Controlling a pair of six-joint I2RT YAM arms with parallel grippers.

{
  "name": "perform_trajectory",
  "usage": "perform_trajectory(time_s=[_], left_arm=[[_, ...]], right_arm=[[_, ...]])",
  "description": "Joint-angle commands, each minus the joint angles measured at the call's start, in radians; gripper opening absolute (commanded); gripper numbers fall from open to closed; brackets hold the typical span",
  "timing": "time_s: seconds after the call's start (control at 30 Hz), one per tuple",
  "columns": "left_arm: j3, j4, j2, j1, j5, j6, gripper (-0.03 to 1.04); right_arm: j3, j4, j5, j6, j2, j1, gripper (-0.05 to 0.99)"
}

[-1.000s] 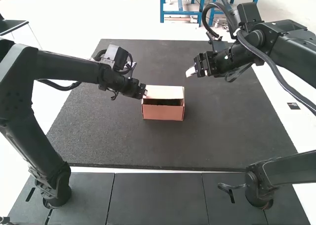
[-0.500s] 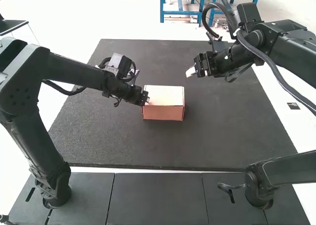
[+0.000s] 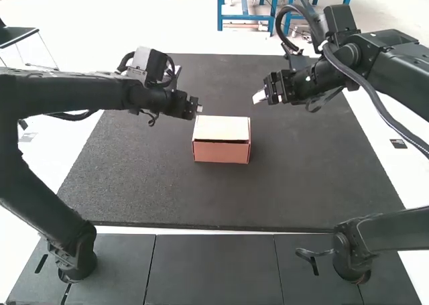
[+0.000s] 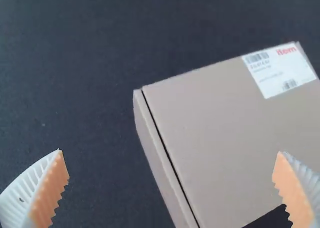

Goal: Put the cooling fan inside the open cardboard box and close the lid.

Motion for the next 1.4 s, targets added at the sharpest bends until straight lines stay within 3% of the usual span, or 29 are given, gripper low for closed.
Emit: perform_trajectory(time_s=[0.0,0.07,0.27,0.4,0.5,0.8,0.93,1.03,1.13,1.23,1.37], left_arm=[[0.014,0.001,-0.073,0.017,-0.005,-0.011,0.96],[-0.003,0.012,-0.112,0.028,-0.005,-0.011,0.96],[-0.092,0.132,-0.253,0.047,-0.005,0.000,0.96],[-0.183,0.214,-0.370,0.053,-0.022,0.038,0.96],[-0.255,0.288,-0.437,0.090,-0.016,0.064,0.96],[-0.474,0.490,-0.595,0.237,0.026,0.063,0.96],[-0.569,0.586,-0.638,0.307,0.089,0.054,0.96],[-0.620,0.607,-0.669,0.364,0.144,0.011,0.96],[-0.687,0.658,-0.710,0.410,0.147,-0.005,0.96],[-0.768,0.753,-0.745,0.433,0.152,-0.005,0.96],[-0.824,0.797,-0.768,0.438,0.150,-0.011,0.96]], right_arm=[[-0.010,0.028,0.040,0.031,-0.048,0.000,0.82],[-0.016,0.066,0.075,0.056,-0.057,-0.001,0.89],[-0.063,0.175,0.163,0.059,-0.091,-0.003,0.90],[-0.120,0.258,0.238,0.059,-0.120,-0.011,0.91],[-0.194,0.361,0.272,0.057,-0.163,-0.029,0.91],[-0.467,0.675,0.275,0.034,-0.290,-0.172,0.90],[-0.577,0.778,0.250,0.031,-0.322,-0.268,0.86],[-0.639,0.828,0.203,0.033,-0.355,-0.339,0.85],[-0.723,0.914,0.196,-0.015,-0.394,-0.400,0.90],[-0.815,1.013,0.187,-0.020,-0.443,-0.422,0.91],[-0.915,1.079,0.226,-0.023,-0.549,-0.362,0.91]])
